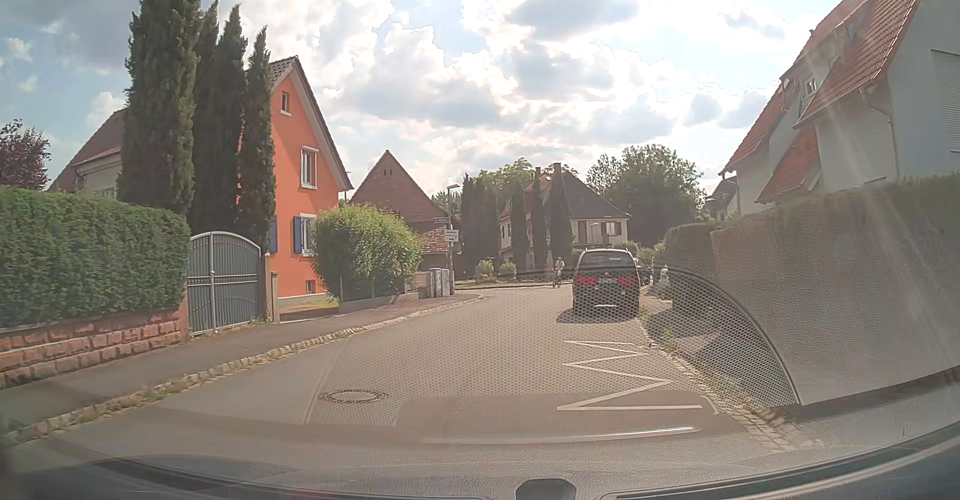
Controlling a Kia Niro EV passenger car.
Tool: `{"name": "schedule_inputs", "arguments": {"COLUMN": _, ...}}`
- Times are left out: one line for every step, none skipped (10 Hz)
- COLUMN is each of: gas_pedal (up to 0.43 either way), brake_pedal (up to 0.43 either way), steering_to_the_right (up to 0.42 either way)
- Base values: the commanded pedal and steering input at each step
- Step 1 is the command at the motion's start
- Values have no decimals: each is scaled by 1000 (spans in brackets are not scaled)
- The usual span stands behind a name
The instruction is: Follow the waypoints while adhering to traffic rules and regulations
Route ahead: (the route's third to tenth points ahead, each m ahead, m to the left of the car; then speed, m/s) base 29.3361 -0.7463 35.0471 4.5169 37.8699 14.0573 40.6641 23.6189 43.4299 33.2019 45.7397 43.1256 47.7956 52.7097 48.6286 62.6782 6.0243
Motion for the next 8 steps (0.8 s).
{"name": "schedule_inputs", "arguments": {"gas_pedal": 0, "brake_pedal": 232, "steering_to_the_right": 50}}
{"name": "schedule_inputs", "arguments": {"gas_pedal": 0, "brake_pedal": 232, "steering_to_the_right": 50}}
{"name": "schedule_inputs", "arguments": {"gas_pedal": 0, "brake_pedal": 232, "steering_to_the_right": 50}}
{"name": "schedule_inputs", "arguments": {"gas_pedal": 0, "brake_pedal": 232, "steering_to_the_right": 50}}
{"name": "schedule_inputs", "arguments": {"gas_pedal": 0, "brake_pedal": 238, "steering_to_the_right": 50}}
{"name": "schedule_inputs", "arguments": {"gas_pedal": 0, "brake_pedal": 238, "steering_to_the_right": 50}}
{"name": "schedule_inputs", "arguments": {"gas_pedal": 0, "brake_pedal": 244, "steering_to_the_right": 50}}
{"name": "schedule_inputs", "arguments": {"gas_pedal": 0, "brake_pedal": 244, "steering_to_the_right": 49}}
